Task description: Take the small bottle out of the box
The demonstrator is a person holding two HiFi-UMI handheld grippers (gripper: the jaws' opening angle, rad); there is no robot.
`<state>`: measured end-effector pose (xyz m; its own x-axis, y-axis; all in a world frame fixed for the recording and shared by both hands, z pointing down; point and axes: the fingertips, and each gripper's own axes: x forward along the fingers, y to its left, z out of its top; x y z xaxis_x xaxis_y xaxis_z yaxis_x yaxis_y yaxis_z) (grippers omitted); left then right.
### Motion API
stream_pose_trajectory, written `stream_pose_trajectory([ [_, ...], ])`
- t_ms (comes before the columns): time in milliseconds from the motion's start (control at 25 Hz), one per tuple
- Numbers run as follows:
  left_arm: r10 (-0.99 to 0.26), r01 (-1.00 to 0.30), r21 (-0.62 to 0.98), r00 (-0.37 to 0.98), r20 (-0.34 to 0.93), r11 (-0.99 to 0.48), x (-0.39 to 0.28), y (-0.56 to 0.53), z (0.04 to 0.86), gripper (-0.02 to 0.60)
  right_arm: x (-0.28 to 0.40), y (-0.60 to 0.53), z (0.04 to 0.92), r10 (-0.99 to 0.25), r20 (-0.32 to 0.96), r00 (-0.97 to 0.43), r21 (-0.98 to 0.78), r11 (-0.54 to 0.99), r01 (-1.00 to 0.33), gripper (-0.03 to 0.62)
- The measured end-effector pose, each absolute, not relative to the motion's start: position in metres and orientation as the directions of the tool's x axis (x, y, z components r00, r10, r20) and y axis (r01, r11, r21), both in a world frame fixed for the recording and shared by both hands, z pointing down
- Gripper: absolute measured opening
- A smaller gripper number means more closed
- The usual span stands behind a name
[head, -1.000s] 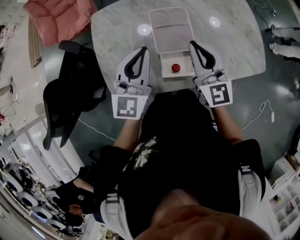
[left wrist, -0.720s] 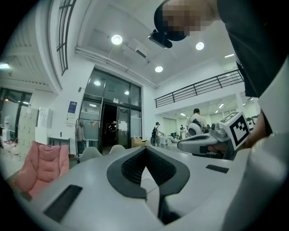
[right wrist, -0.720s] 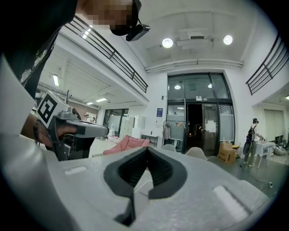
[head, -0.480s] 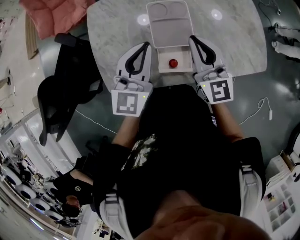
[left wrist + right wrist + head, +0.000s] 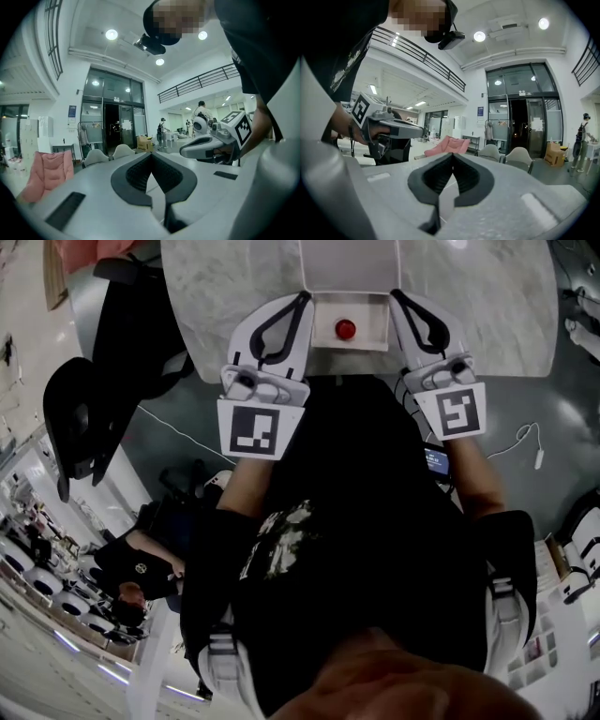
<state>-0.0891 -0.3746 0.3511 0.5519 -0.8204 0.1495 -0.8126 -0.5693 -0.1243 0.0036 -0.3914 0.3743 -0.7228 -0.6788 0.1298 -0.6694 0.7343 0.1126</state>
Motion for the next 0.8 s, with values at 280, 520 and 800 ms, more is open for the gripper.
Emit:
stream_pose_trajectory([
  [280,-0.787,-0.790,-0.068,0.592,0.172,-0.609,-0.076,-0.372,0.381,0.009,0.012,-0.387,0.400,-0.646,0.162,-0.746,0.082,0.762,-0.642,-0.004],
  [520,-0.746,-0.752,-0.072,0.630,0.218,-0.656,-0.062,-0.367,0.414,0.009,0.014,-0.391,0.425,-0.634,0.184,-0.752,0.046,0.769,-0.637,-0.005],
  [800,-0.677,-0.695,-0.061,0.673,0.298,-0.717,-0.056,-0.364,0.471,0.009,0.007,-0.403,0.460,-0.634,0.200,-0.747,0.024,0.765,-0.643,-0.005],
])
